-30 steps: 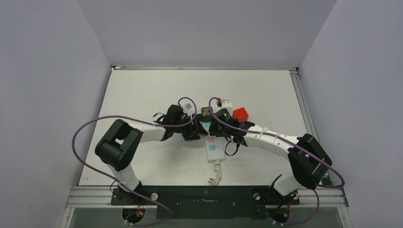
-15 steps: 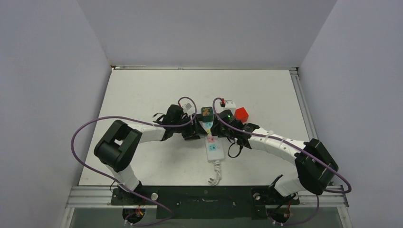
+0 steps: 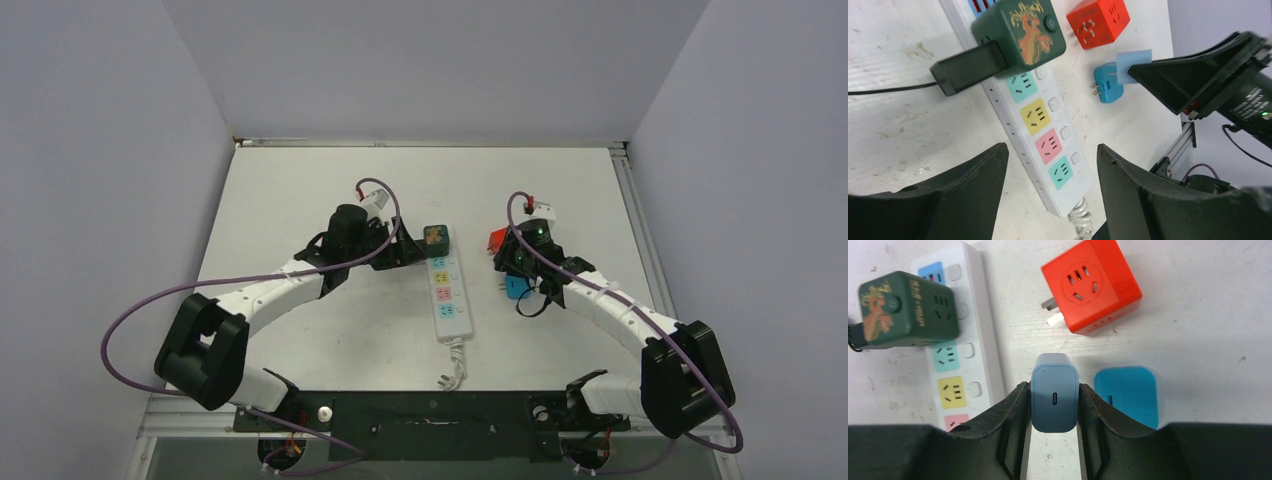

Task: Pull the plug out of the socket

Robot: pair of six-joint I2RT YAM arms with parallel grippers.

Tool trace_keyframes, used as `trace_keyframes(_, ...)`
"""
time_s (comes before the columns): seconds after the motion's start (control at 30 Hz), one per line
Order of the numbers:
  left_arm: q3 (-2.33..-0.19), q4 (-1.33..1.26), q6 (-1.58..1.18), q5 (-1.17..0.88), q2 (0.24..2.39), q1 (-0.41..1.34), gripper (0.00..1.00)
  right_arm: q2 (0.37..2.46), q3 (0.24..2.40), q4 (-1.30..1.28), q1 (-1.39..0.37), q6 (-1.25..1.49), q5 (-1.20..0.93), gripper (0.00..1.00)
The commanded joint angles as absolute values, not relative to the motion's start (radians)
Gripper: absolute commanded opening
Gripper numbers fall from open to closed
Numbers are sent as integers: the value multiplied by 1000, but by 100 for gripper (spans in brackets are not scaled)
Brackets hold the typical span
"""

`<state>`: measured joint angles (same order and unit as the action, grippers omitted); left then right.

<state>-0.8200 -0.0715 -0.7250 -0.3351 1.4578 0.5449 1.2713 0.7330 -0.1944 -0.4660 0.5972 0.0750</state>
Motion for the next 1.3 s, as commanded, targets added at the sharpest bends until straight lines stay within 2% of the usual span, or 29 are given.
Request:
trace_keyframes(0.0, -857, -40, -664, -271, 1381, 508, 64, 1246, 691, -107, -379, 551, -64, 5)
trace_keyframes(0.3, -863, -18, -638, -249, 1348, 497, 69, 1351, 678, -23, -292, 514, -181, 6)
trace_keyframes(0.43, -868, -10, -632, -244, 1346, 497, 70, 1387, 685, -9, -281, 499, -186, 10)
trace_keyframes(0.53, -868, -8, -629, -244, 1347, 497, 70, 1407, 683, -9, -275, 497, -176, 20)
trace_keyframes(0.7, -868, -8, -629, -246, 1347, 497, 70, 1426, 676, 34, -267, 489, -165, 31)
trace_keyframes(0.8, -868, -8, -629, -247, 1349, 497, 70, 1439, 682, 35, -264, 480, -159, 44)
trace_keyframes(1.17, -872, -4, -626, -244, 1345, 497, 70, 1402, 685, 5, -262, 472, -108, 79)
trace_keyframes(1.27, -874, -2, -617, -229, 1330, 495, 70, 1359, 690, -30, -265, 461, -94, 95)
